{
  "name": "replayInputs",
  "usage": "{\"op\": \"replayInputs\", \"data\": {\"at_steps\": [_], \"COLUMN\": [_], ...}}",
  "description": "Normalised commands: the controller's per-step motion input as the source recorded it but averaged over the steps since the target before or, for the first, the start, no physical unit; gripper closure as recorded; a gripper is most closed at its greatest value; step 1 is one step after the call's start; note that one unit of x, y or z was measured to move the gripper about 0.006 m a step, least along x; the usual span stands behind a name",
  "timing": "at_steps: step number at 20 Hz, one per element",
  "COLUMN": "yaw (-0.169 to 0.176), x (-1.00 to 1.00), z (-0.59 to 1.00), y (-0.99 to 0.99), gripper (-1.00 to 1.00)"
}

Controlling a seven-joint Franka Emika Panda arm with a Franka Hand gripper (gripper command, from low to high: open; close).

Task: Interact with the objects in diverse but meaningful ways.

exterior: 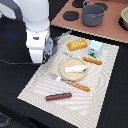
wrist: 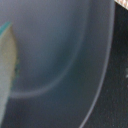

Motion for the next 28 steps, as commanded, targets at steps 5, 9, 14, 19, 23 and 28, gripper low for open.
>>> {"op": "replayInputs", "data": {"at_steps": [5, 9, 14, 19, 23, 28], "yaw": [0.0, 0.0, 0.001, 0.0, 0.002, 0.0], "x": [-0.2, -0.14, -0.11, -0.11, -0.1, -0.09], "z": [0.34, 0.08, -0.07, -0.1, -0.07, -0.04], "y": [-0.17, -0.1, -0.01, 0.0, 0.0, 0.0], "gripper": [1.0, 1.0, -1.0, -1.0, -1.0, -1.0]}}
